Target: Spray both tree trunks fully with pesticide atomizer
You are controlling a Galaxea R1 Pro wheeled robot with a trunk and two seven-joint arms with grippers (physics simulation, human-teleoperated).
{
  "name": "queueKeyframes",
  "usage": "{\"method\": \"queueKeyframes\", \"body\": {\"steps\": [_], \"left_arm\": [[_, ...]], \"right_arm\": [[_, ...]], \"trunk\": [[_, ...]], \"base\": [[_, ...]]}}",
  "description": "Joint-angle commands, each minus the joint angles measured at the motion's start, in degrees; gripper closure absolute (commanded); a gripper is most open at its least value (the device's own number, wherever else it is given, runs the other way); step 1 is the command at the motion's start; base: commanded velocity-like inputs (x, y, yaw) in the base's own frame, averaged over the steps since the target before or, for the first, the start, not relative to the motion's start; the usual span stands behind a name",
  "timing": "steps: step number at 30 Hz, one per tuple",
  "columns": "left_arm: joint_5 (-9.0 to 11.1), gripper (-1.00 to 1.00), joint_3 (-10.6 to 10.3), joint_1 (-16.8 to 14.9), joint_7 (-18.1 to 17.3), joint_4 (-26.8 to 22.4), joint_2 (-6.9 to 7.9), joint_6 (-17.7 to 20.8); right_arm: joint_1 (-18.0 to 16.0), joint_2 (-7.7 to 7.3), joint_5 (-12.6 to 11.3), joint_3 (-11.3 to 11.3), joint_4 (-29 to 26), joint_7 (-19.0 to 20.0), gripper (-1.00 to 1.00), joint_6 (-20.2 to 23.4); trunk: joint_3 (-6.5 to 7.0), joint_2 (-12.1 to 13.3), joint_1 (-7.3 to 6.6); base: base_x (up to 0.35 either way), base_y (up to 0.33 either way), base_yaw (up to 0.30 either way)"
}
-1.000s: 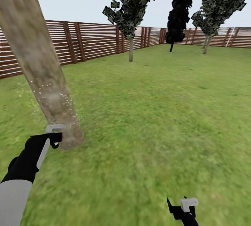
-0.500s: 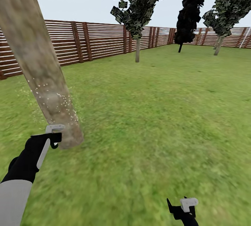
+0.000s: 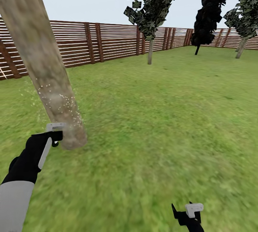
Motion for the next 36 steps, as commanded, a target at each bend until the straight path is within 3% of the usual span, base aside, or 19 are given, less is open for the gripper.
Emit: {"method": "queueKeyframes", "body": {"steps": [1,4,6,7,8,9,16,20,23,25,27,28,30,32,33,36], "left_arm": [[0.10,1.00,0.07,0.21,0.16,-0.16,0.05,-0.15],[0.28,1.00,-0.14,0.77,-0.04,3.74,-0.65,-0.77],[0.31,1.00,-0.16,0.85,-0.32,14.20,-0.89,-7.83],[0.23,1.00,-0.16,0.85,-0.38,18.55,-0.92,-14.34],[0.21,1.00,-0.16,0.85,-0.40,20.88,-0.97,-17.76],[0.23,1.00,-0.16,0.85,-0.38,21.55,-1.00,-18.75],[0.34,1.00,0.00,0.85,-0.56,22.20,-1.03,-19.59],[0.35,1.00,0.01,0.85,-0.69,27.88,-0.95,-20.44],[0.36,1.00,0.02,0.89,-0.63,28.83,-0.94,-20.55],[0.30,1.00,0.01,0.90,-0.49,32.16,-0.94,-25.39],[0.31,1.00,0.25,0.86,-0.25,32.50,-0.89,-26.97],[0.33,1.00,0.30,0.86,-0.21,32.47,-0.81,-26.99],[0.30,1.00,0.28,0.76,-0.19,31.73,-0.76,-22.91],[0.35,1.00,0.13,0.85,-0.31,32.93,-0.87,-23.28],[0.35,1.00,0.11,0.90,-0.40,33.83,-0.86,-24.09],[0.17,1.00,0.10,0.94,-0.57,41.78,-0.79,-31.31]], "right_arm": [[0.00,0.00,0.00,-0.02,0.00,0.00,-1.00,0.00],[0.00,0.00,0.00,-0.01,0.00,0.00,-1.00,0.00],[0.00,0.00,0.00,-0.01,0.00,0.00,-1.00,0.00],[0.00,0.00,0.00,0.00,0.00,0.00,-1.00,0.00],[0.00,0.00,0.00,-0.01,0.00,0.00,-1.00,0.00],[0.00,0.00,0.00,-0.02,0.00,0.00,-1.00,0.00],[0.00,0.00,0.00,-0.01,0.00,0.00,-1.00,0.00],[0.00,0.00,0.00,0.01,0.00,0.00,-1.00,0.00],[0.00,0.00,0.00,0.01,0.00,0.00,-1.00,0.00],[0.00,0.00,0.00,0.02,0.00,0.00,-1.00,0.00],[0.00,0.00,0.00,-0.01,0.00,0.00,-1.00,0.00],[0.00,0.00,0.00,-0.01,0.00,0.00,-1.00,0.00],[0.00,0.00,0.00,0.01,0.00,0.02,-1.00,0.00],[0.00,0.00,0.00,0.00,0.00,0.03,-1.00,0.00],[0.00,0.00,0.00,-0.02,0.00,0.01,-1.00,0.00],[0.00,0.00,0.00,-0.03,0.00,-0.09,-1.00,0.00]], "trunk": [[0.00,0.00,0.00],[0.00,0.00,0.00],[0.00,0.00,0.00],[0.00,0.00,0.00],[0.00,0.00,0.00],[0.00,0.00,0.00],[0.00,0.00,0.00],[0.00,0.00,0.00],[0.00,0.00,0.00],[0.00,0.00,0.00],[0.00,0.00,0.00],[0.00,0.00,0.00],[0.00,0.00,0.00],[0.00,0.00,0.00],[0.00,0.00,0.00],[0.00,0.00,0.00]], "base": [[0.085,-0.098,0.001],[0.014,-0.016,0.000],[0.001,-0.001,0.000],[0.093,0.000,0.000],[0.255,0.000,0.000],[0.304,0.000,0.000],[0.335,0.011,0.000],[0.245,0.144,0.000],[0.039,0.029,0.000],[0.004,0.003,0.000],[0.000,0.000,0.000],[0.000,0.000,0.000],[0.000,0.000,0.000],[0.000,0.000,0.000],[0.000,0.000,0.000],[-0.089,0.066,0.000]]}}
